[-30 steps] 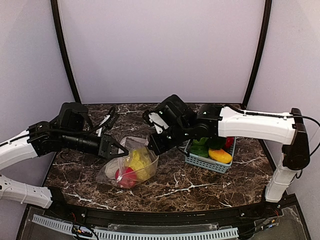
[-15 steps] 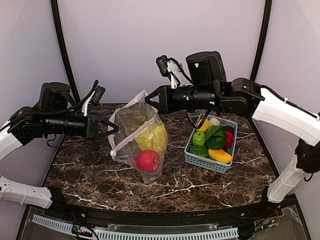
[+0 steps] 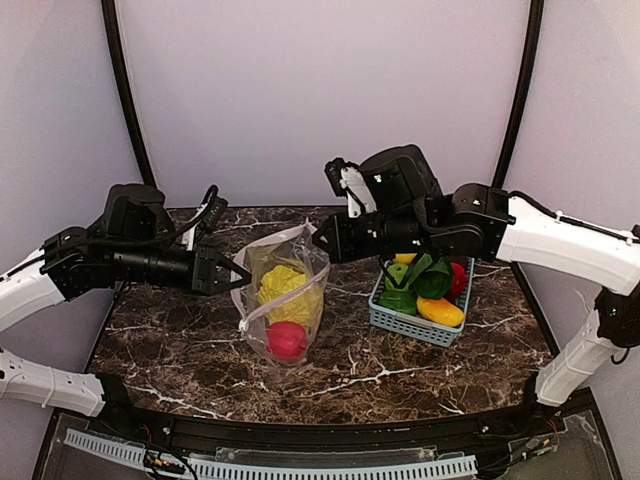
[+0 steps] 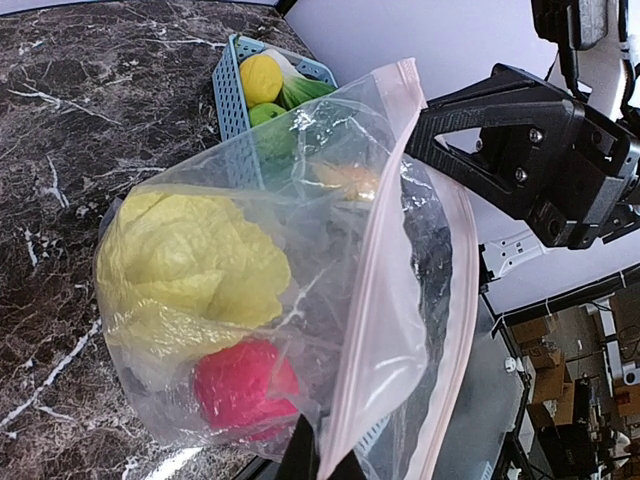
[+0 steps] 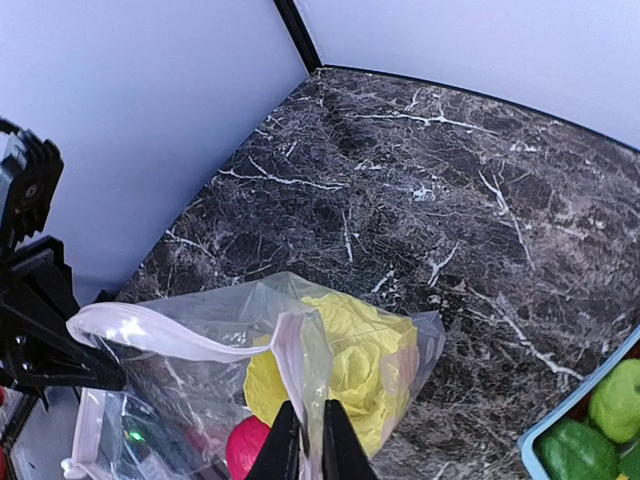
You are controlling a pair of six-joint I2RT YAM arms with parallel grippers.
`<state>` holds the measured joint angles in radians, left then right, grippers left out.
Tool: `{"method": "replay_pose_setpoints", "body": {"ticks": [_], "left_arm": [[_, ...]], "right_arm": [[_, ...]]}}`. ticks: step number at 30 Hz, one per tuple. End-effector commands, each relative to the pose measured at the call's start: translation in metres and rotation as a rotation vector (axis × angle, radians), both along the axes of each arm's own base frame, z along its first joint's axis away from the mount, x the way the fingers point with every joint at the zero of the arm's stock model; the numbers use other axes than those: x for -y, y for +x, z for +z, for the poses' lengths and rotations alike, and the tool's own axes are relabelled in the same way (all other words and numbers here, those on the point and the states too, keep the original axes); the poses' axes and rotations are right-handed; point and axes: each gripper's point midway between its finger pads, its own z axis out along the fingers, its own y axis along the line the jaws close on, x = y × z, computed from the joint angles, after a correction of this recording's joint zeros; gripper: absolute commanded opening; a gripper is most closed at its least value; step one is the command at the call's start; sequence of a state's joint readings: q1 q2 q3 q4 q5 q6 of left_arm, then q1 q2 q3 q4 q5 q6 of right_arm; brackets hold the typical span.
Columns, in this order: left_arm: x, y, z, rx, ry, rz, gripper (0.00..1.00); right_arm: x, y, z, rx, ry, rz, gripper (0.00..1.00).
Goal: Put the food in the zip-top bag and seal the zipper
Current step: Adjust the zipper food storage bag at the center of the board, then pick up the fake fruit from the bin.
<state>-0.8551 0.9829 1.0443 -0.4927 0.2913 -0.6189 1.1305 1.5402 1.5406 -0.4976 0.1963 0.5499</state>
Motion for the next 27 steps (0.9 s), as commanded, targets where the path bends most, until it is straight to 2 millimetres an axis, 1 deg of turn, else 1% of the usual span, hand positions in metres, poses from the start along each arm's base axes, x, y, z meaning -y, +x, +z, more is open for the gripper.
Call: {"method": "replay_pose_setpoints", "body": {"ticks": [1, 4, 5, 7, 9, 10, 12, 13, 14, 15, 16, 19, 21, 22, 23, 24, 27], "left_arm": [[0.002, -0.001, 0.011, 0.009, -0.037, -0.010, 0.01], [0.002, 0.000, 0.014, 0.020, -0.046, -0.008, 0.01], [0.002, 0.001, 0.015, 0.022, -0.048, -0.006, 0.01], [0.002, 0.001, 0.013, 0.020, -0.044, -0.007, 0.01], [0.003, 0.002, 0.012, 0.016, -0.042, -0.007, 0.01], [0.005, 0.003, 0.014, 0.016, -0.052, -0.010, 0.01], [0.010, 0.006, 0.019, 0.020, -0.075, -0.018, 0.01], [0.013, 0.008, 0.018, 0.017, -0.079, -0.020, 0.01], [0.016, 0.009, 0.023, 0.023, -0.098, -0.027, 0.01], [0.019, 0.010, 0.021, 0.020, -0.098, -0.029, 0.01], [0.021, 0.011, 0.024, 0.024, -0.109, -0.034, 0.01], [0.027, 0.016, 0.020, 0.014, -0.108, -0.034, 0.01], [0.029, 0.019, 0.022, 0.017, -0.127, -0.027, 0.01], [0.030, 0.021, 0.023, 0.023, -0.140, -0.019, 0.01], [0.029, 0.021, 0.026, 0.030, -0.147, -0.012, 0.01], [0.028, 0.023, 0.026, 0.038, -0.149, 0.002, 0.01], [0.023, 0.026, 0.027, 0.050, -0.145, 0.023, 0.01]], "right_arm": [[0.010, -0.002, 0.018, 0.017, 0.042, -0.007, 0.22], [0.015, -0.003, 0.031, 0.032, 0.065, 0.001, 0.56], [0.017, -0.005, 0.038, 0.042, 0.078, 0.013, 0.64], [0.026, -0.009, 0.059, 0.073, 0.105, 0.020, 0.78], [0.039, -0.014, 0.078, 0.108, 0.135, 0.021, 0.88], [0.049, -0.017, 0.089, 0.128, 0.154, 0.017, 0.93], [0.065, -0.016, 0.091, 0.149, 0.151, -0.011, 0.98], [0.074, -0.013, 0.088, 0.154, 0.137, -0.028, 0.99], [0.083, -0.009, 0.081, 0.145, 0.114, -0.050, 0.99], [0.094, -0.002, 0.073, 0.124, 0.087, -0.088, 0.99], [0.106, 0.005, 0.062, 0.096, 0.053, -0.130, 0.99], [0.146, 0.024, 0.027, 0.011, -0.048, -0.263, 0.99], [0.172, 0.036, 0.007, -0.028, -0.096, -0.354, 0.98], [0.188, 0.044, -0.002, -0.041, -0.113, -0.404, 0.99], [0.197, 0.048, -0.011, -0.055, -0.128, -0.429, 0.99], [0.212, 0.058, -0.021, -0.076, -0.140, -0.478, 0.99], [0.239, 0.073, -0.051, -0.145, -0.176, -0.552, 0.99]]}}
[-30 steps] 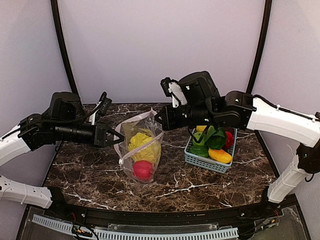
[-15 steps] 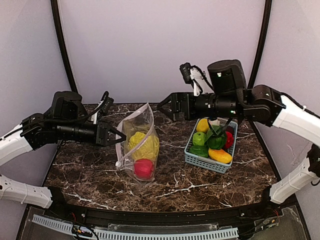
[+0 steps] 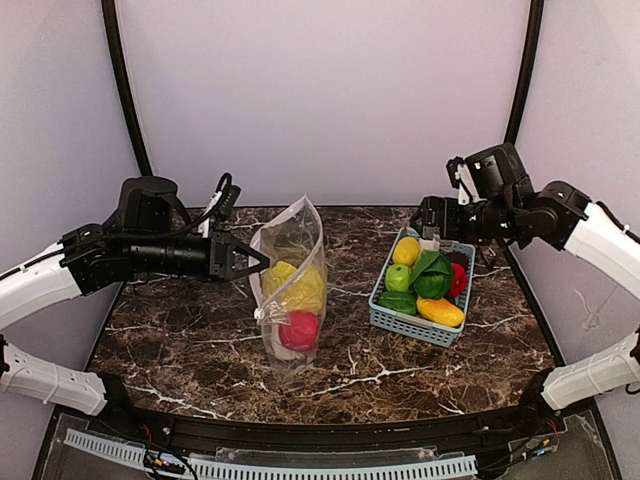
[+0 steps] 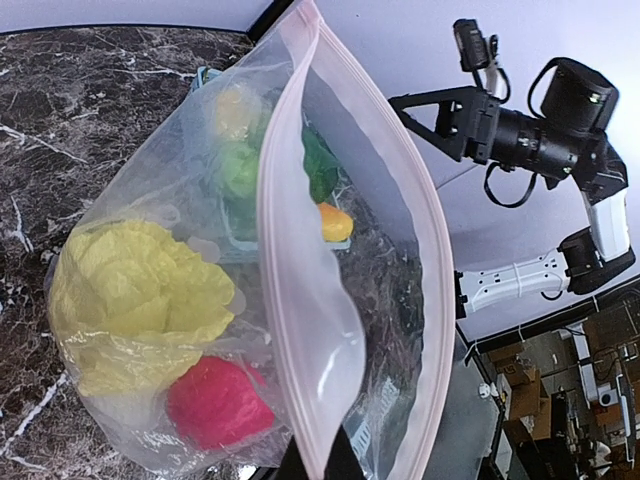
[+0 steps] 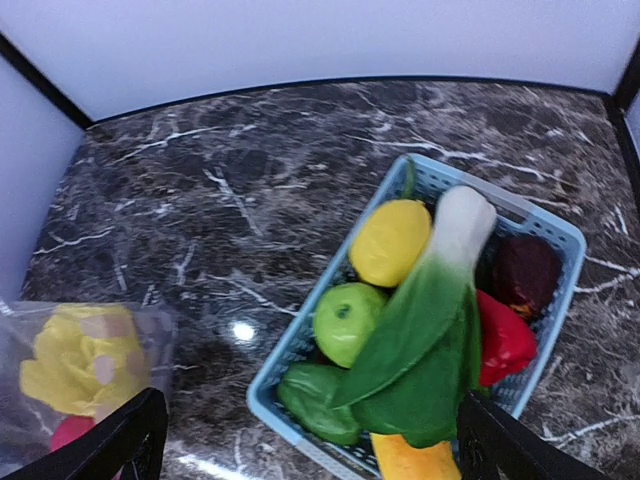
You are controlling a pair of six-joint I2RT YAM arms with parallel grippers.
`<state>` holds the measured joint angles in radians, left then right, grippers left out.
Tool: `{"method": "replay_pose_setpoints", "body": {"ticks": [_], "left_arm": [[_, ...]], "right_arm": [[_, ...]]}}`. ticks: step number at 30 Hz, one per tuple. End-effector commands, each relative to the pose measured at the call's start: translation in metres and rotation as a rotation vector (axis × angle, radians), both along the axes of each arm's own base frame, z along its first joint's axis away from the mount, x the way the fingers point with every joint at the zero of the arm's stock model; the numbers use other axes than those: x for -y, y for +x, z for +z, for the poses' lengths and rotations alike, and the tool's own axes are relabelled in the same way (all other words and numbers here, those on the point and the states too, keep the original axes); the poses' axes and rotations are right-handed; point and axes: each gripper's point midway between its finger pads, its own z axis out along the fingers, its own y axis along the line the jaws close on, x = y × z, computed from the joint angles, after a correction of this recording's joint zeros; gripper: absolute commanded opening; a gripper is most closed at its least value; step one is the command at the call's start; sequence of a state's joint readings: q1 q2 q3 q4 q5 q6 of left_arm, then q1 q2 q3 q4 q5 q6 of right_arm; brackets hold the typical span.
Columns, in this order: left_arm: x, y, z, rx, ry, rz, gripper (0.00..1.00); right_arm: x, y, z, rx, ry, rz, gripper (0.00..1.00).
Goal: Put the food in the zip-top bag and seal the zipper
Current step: Pick up the fake fruit from the bin.
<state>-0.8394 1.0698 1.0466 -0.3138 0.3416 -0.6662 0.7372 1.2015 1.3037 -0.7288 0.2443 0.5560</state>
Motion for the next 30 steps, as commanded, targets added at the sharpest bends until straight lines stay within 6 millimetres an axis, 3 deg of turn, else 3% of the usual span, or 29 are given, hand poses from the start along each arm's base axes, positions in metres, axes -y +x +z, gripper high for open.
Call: {"method": "replay_pose_setpoints", "body": {"ticks": [1, 4, 10, 17, 21, 25, 30], "left_arm": [[-0.006, 0.006, 0.013, 0.039, -0.035, 0.036, 0.01], [-0.009, 0.006, 0.000, 0.017, -0.011, 0.043, 0.01], [-0.013, 0.008, -0.018, -0.010, -0.001, 0.056, 0.01], [-0.023, 0.017, -0.038, -0.054, 0.030, 0.066, 0.01], [-0.024, 0.020, -0.031, -0.040, 0.047, 0.067, 0.01], [-0.026, 0.021, -0.024, -0.032, 0.057, 0.076, 0.01], [-0.032, 0.020, -0.019, -0.028, 0.070, 0.094, 0.01]], "right_arm": [[0.047, 0.016, -0.041, -0.103, -0.057, -0.156, 0.99], [0.055, 0.018, -0.059, -0.106, -0.079, -0.191, 0.98], [0.064, -0.003, -0.101, -0.157, -0.072, -0.178, 0.98], [0.076, -0.038, -0.114, -0.125, -0.037, -0.107, 0.95], [0.082, -0.047, -0.135, -0.172, -0.043, -0.088, 0.87], [0.069, -0.043, -0.144, -0.194, -0.054, -0.013, 0.81], [0.070, -0.038, -0.161, -0.222, -0.150, 0.034, 0.76]]}}
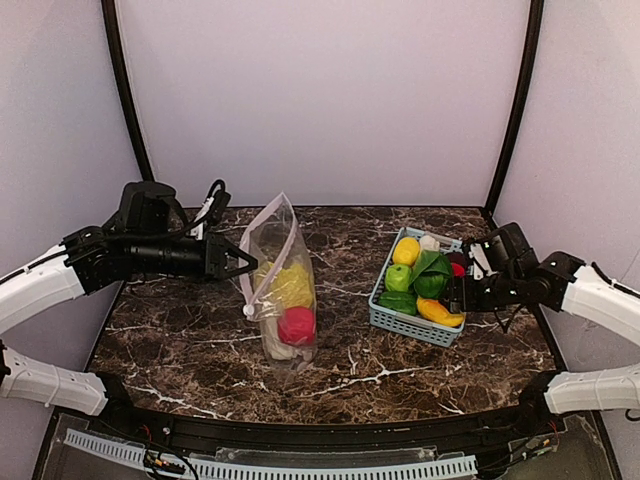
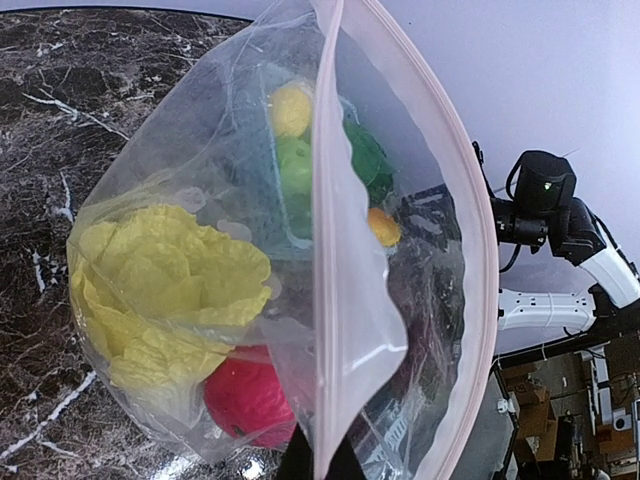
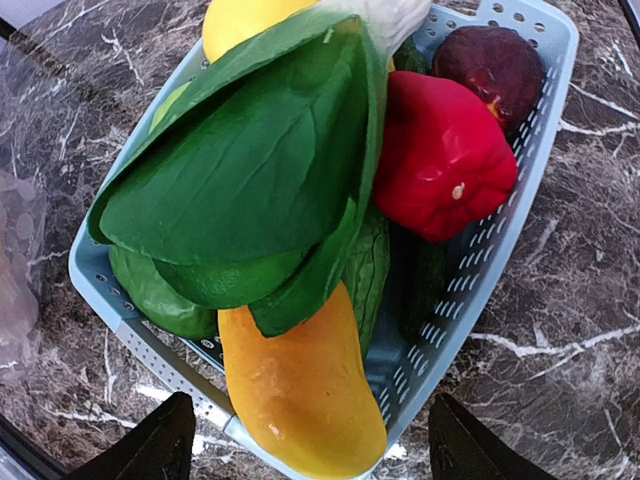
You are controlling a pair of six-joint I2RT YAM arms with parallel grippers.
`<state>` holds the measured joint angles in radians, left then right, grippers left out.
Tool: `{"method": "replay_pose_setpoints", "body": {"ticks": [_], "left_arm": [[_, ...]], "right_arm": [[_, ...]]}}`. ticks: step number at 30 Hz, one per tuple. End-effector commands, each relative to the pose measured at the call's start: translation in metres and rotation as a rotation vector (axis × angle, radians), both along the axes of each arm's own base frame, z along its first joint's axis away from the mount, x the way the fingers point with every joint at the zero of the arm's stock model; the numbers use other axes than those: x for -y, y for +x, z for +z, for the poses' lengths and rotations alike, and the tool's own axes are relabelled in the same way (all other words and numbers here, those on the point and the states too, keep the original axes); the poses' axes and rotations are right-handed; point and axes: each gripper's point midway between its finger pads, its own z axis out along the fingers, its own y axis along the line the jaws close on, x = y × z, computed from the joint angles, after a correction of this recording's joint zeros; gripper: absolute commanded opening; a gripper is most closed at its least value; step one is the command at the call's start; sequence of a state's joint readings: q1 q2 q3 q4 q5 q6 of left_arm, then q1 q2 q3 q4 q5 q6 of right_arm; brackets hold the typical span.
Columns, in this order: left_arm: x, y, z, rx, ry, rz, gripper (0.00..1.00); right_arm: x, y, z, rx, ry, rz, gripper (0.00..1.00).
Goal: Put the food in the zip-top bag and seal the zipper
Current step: Pick up the fake fruit from the bin.
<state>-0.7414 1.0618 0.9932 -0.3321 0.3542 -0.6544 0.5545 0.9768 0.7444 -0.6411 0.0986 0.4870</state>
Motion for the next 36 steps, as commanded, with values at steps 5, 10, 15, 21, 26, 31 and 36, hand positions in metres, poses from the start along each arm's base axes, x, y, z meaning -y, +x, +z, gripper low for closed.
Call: {"method": "replay_pose_setpoints", "body": {"ticks": [5, 10, 15, 21, 26, 31, 36], "left_arm": [[-0.013, -0.004, 0.000, -0.018, 0.056, 0.015, 0.01], [-0.015, -0.003, 0.004, -0.013, 0.046, 0.033, 0.01], [-0.014, -0.004, 0.003, -0.018, 0.046, 0.029, 0.01], [-0.018, -0.008, 0.005, -0.019, 0.058, 0.024, 0.01], [-0.023, -0.010, 0.003, -0.021, 0.069, 0.035, 0.01], [-0.024, -0.012, -0.006, -0.041, 0.113, 0.024, 0.01], [-0.020, -0.010, -0.007, -0.056, 0.122, 0.009, 0.01]], "right_arm": [[-0.008, 0.012, -0.023, -0.032, -0.090, 0.115, 0.69], [-0.010, 0.022, -0.023, -0.025, -0.132, 0.147, 0.64], [-0.018, 0.028, -0.030, -0.038, -0.143, 0.194, 0.62], [-0.026, 0.028, -0.041, -0.053, -0.111, 0.217, 0.69], [-0.032, 0.034, -0.048, -0.052, -0.103, 0.223, 0.67], [-0.037, 0.041, -0.036, -0.019, -0.083, 0.218, 0.52], [-0.033, 0.038, -0.016, 0.011, -0.056, 0.189, 0.43]]}}
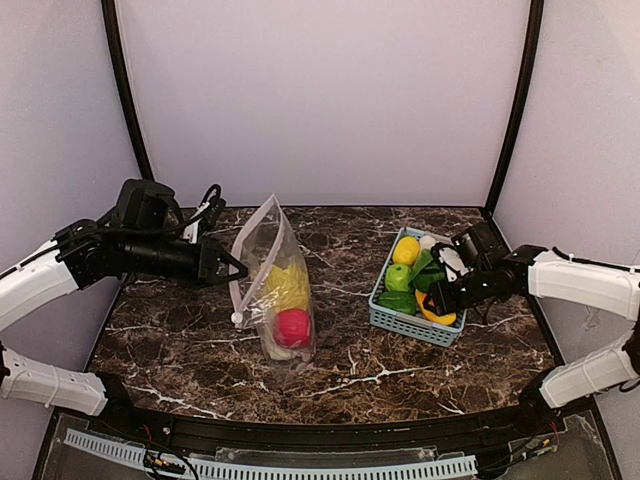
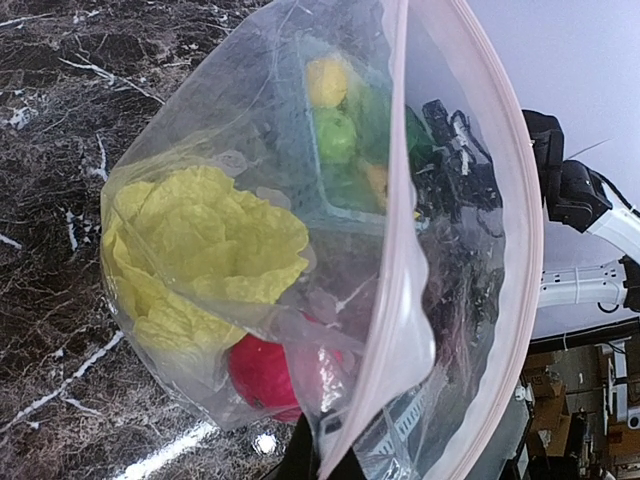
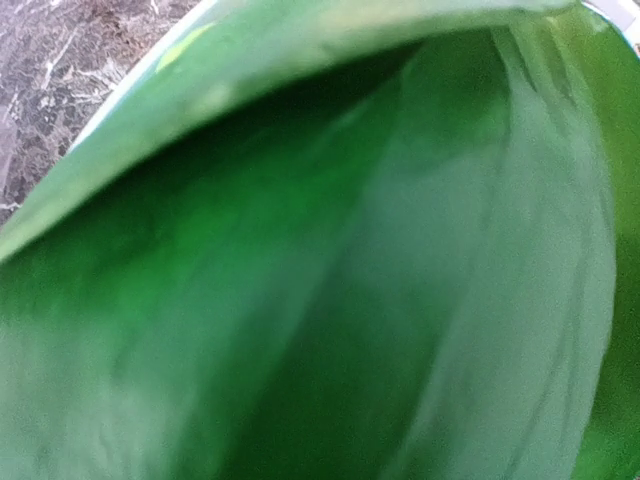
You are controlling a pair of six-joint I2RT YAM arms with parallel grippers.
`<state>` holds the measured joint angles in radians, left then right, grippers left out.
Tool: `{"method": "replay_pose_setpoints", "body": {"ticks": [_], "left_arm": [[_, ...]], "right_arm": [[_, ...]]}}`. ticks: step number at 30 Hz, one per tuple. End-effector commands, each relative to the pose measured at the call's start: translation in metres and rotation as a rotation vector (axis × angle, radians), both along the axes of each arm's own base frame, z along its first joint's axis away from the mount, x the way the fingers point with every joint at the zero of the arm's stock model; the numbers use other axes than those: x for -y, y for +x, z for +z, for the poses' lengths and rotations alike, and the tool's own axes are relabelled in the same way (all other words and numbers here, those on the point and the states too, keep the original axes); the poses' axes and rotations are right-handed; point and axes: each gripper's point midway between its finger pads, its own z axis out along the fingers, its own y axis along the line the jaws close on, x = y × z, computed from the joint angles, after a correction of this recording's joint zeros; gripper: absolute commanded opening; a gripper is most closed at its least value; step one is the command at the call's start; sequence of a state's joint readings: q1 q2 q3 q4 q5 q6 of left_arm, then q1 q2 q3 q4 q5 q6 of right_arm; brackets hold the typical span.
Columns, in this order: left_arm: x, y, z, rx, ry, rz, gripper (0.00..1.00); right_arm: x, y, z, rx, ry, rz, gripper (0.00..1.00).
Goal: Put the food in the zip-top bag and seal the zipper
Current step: Pick up the fake fruit from the bin.
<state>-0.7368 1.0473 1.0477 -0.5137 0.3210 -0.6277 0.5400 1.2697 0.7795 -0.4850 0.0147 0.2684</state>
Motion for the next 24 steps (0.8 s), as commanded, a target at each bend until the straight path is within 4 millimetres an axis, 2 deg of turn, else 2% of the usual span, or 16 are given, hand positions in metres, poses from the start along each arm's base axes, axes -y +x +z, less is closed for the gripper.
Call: {"method": "replay_pose_setpoints", "body": {"ticks": [1, 6, 10, 13, 15, 20, 24], "left_arm": [[-0.001, 0.001, 0.005, 0.000, 0.014, -0.008, 0.01], [0.003, 0.003, 0.016, 0.022, -0.024, -0.010, 0.01], [0.008, 0.002, 0.008, -0.021, 0.010, -0.053, 0.01], [0.012, 0.002, 0.001, -0.039, 0.024, -0.081, 0.01], [0.017, 0.002, 0.004, -0.032, 0.002, -0.093, 0.01], [0.025, 0.002, 0.009, -0.016, -0.060, -0.118, 0.01], [0.022, -0.001, 0.008, -0.006, -0.052, -0.120, 0.01]], "right_arm": [[-0.002, 0.007, 0.033, 0.073, 0.063, -0.029, 0.43], [0.001, -0.002, 0.049, 0.080, 0.111, -0.064, 0.42], [0.008, -0.010, 0.063, 0.094, 0.120, -0.078, 0.41], [0.012, -0.015, 0.083, 0.130, 0.144, -0.086, 0.41], [0.013, -0.018, 0.097, 0.155, 0.180, -0.099, 0.41], [0.000, -0.026, 0.127, 0.160, 0.308, -0.084, 0.39], [-0.002, -0.032, 0.152, 0.184, 0.362, -0.069, 0.39]]}}
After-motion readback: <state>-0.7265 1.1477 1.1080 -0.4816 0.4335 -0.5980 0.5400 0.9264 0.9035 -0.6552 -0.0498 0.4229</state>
